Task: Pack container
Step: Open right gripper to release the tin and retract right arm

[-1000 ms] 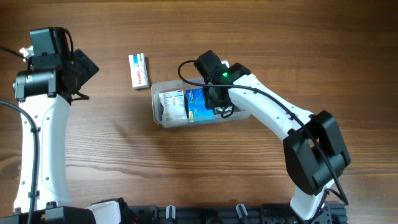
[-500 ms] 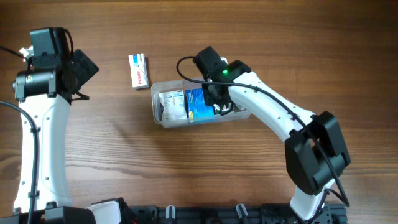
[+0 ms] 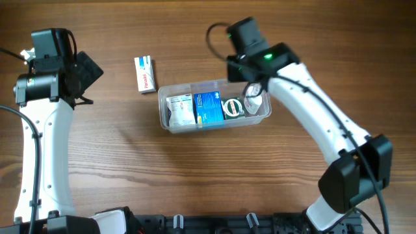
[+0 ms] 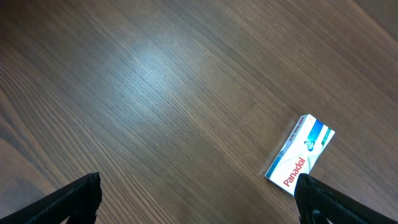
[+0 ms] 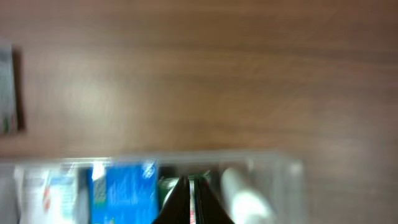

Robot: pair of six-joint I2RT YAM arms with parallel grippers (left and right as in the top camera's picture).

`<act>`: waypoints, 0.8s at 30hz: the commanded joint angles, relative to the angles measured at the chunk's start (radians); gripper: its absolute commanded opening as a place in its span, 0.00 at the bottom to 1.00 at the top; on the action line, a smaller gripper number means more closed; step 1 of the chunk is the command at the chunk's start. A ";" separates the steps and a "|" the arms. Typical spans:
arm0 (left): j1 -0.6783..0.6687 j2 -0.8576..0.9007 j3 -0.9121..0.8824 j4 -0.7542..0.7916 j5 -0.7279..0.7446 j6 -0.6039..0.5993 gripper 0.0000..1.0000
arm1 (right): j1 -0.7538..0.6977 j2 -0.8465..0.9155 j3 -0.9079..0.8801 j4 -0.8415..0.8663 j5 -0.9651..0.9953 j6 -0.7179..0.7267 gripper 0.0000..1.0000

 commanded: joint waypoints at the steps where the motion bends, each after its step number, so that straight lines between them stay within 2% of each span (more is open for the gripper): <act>1: 0.004 -0.005 0.008 0.000 -0.009 0.004 1.00 | -0.071 -0.001 0.023 0.050 -0.006 -0.004 0.04; 8: 0.004 -0.005 0.008 0.000 -0.010 0.004 1.00 | -0.155 0.033 0.023 0.117 -0.079 -0.003 0.04; 19: 0.004 -0.005 0.008 0.000 -0.009 0.004 1.00 | -0.232 0.122 0.021 0.111 -0.252 -0.001 0.04; 24: 0.004 -0.005 0.008 0.000 -0.009 0.004 1.00 | -0.265 0.140 0.021 0.074 -0.272 -0.002 0.04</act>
